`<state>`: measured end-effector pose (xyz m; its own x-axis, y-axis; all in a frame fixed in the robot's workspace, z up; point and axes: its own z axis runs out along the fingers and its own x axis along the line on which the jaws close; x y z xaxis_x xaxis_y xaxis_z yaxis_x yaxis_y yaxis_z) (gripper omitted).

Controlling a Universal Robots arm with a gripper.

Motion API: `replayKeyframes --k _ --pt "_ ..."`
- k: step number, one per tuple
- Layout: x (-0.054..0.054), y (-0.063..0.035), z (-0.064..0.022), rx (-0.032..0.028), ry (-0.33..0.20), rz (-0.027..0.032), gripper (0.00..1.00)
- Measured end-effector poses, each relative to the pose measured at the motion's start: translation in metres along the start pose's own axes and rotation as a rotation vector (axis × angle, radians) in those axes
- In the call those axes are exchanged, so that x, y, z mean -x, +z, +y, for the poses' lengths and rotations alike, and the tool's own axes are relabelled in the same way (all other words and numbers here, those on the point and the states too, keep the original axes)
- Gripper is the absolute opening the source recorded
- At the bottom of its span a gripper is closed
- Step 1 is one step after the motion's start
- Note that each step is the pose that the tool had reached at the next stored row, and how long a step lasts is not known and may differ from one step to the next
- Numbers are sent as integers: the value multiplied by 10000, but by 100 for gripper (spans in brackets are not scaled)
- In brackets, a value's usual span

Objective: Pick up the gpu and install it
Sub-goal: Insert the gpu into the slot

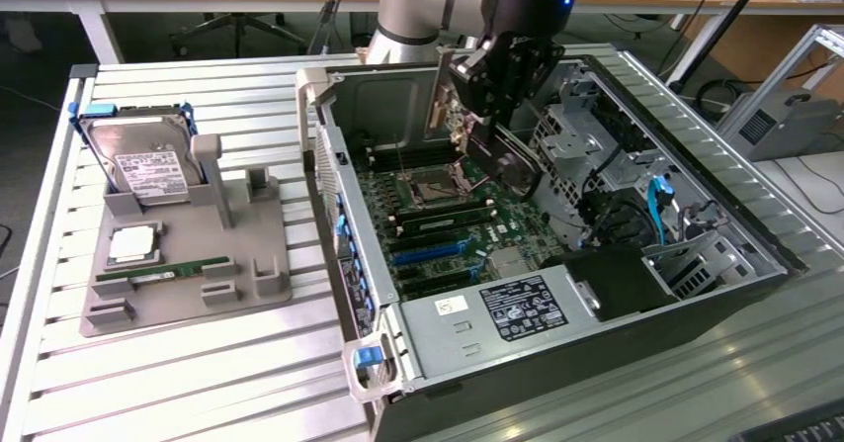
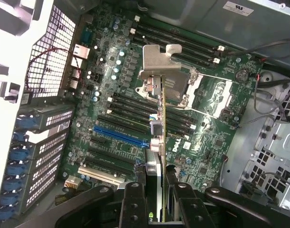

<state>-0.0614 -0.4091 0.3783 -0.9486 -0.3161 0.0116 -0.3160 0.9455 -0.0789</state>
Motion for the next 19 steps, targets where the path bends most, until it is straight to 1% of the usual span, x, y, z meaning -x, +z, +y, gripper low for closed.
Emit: replayKeyframes --k 19 --pt "0 1 0 -22 -446 -30 27"
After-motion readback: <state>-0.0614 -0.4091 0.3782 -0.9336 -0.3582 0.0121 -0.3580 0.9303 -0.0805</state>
